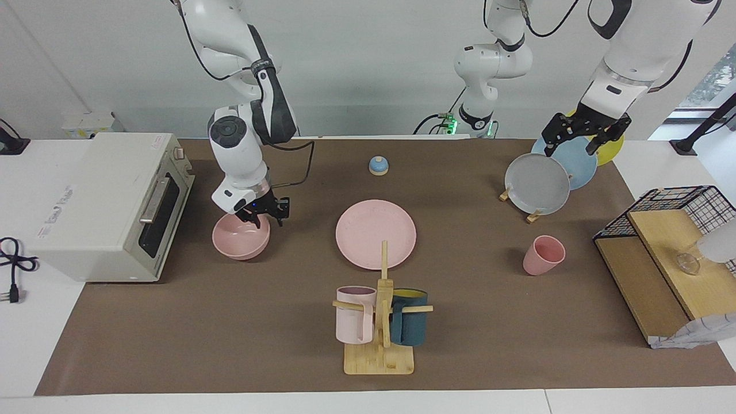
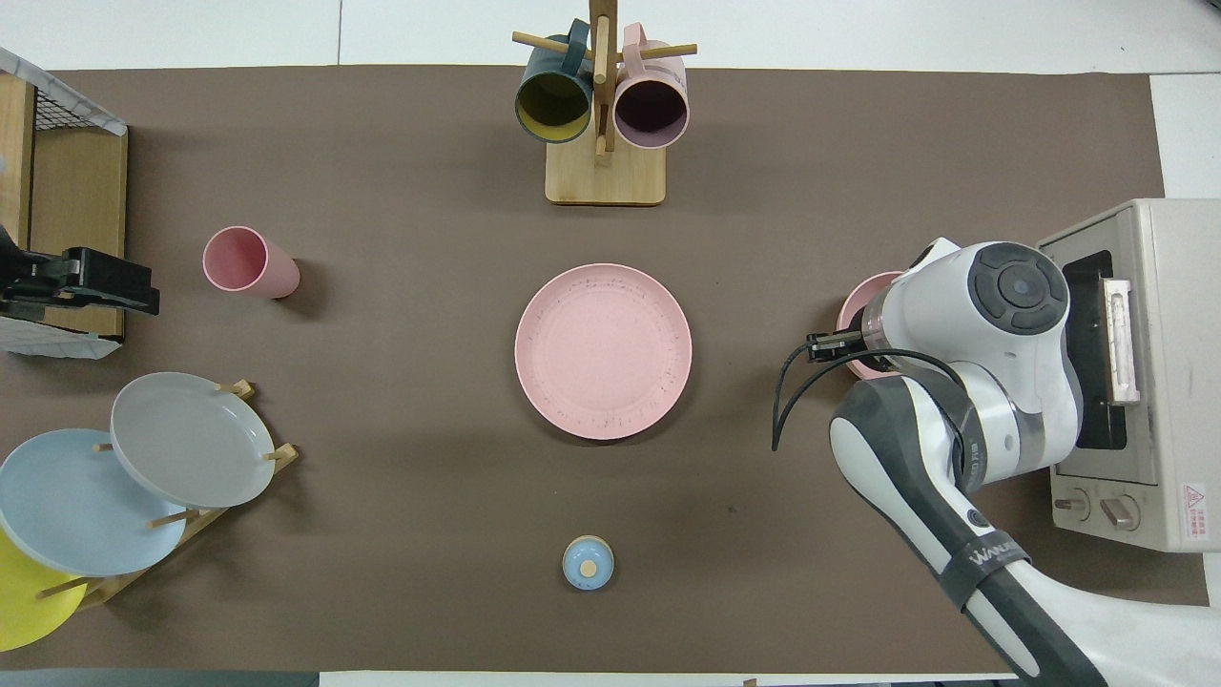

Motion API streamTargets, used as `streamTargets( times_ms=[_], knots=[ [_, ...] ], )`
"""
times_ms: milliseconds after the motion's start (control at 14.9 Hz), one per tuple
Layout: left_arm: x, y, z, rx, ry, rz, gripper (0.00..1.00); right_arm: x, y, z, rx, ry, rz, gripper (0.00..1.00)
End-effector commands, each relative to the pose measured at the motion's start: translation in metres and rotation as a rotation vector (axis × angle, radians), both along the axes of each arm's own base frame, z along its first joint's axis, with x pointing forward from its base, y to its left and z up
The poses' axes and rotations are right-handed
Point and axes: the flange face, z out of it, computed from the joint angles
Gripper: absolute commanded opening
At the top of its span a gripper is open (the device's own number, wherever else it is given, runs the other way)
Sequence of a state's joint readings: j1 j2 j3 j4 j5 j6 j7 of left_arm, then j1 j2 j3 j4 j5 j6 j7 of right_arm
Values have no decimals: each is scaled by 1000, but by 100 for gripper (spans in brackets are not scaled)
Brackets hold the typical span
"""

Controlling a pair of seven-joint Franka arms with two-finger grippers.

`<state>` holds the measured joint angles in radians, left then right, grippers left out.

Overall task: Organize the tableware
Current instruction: 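Carry the pink bowl with the right gripper toward the pink plate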

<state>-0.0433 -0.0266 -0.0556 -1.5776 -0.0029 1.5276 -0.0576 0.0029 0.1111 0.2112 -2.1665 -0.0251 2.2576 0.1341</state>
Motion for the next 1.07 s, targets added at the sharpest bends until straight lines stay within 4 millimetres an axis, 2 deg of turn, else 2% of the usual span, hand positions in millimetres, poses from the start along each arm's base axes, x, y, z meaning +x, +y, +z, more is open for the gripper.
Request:
streamTargets(
  times_ms=[0, 67, 134, 201, 268, 402, 470, 604, 738, 872, 1006],
  knots=[
    [-8, 4, 2, 19, 6, 6, 100, 0, -2, -3, -44, -24, 67, 37],
    [-8, 3, 2, 19, 6, 5, 100, 0, -3, -3, -57, -28, 91, 37],
    [-8, 3, 2, 19, 4, 6, 100, 0, -3, -3, -61, -29, 107, 32],
    [-8, 3, 2, 19, 4, 6, 100, 0, -3, -3, -61, -29, 113, 20],
    [-8, 3, 2, 19, 4, 5, 100, 0, -3, -3, -63, -26, 117, 0],
    [-8, 3, 3, 18, -4, 5, 100, 2, 2, -1, -66, -16, 126, 0],
    [-7, 2, 3, 18, -5, 6, 100, 7, 14, 8, -66, -8, 137, 0],
    [-6, 3, 3, 18, -8, 8, 100, 23, 47, 38, -75, 26, 138, 0],
    [-6, 2, 3, 18, -8, 8, 100, 35, 96, 73, -75, 38, 71, 0],
    [-6, 2, 3, 17, -13, 9, 100, 30, 149, 101, -41, 7, 12, 0],
    [-1, 3, -6, 10, -35, 13, 100, 17, 204, 108, -8, -7, -62, 0]
  ],
)
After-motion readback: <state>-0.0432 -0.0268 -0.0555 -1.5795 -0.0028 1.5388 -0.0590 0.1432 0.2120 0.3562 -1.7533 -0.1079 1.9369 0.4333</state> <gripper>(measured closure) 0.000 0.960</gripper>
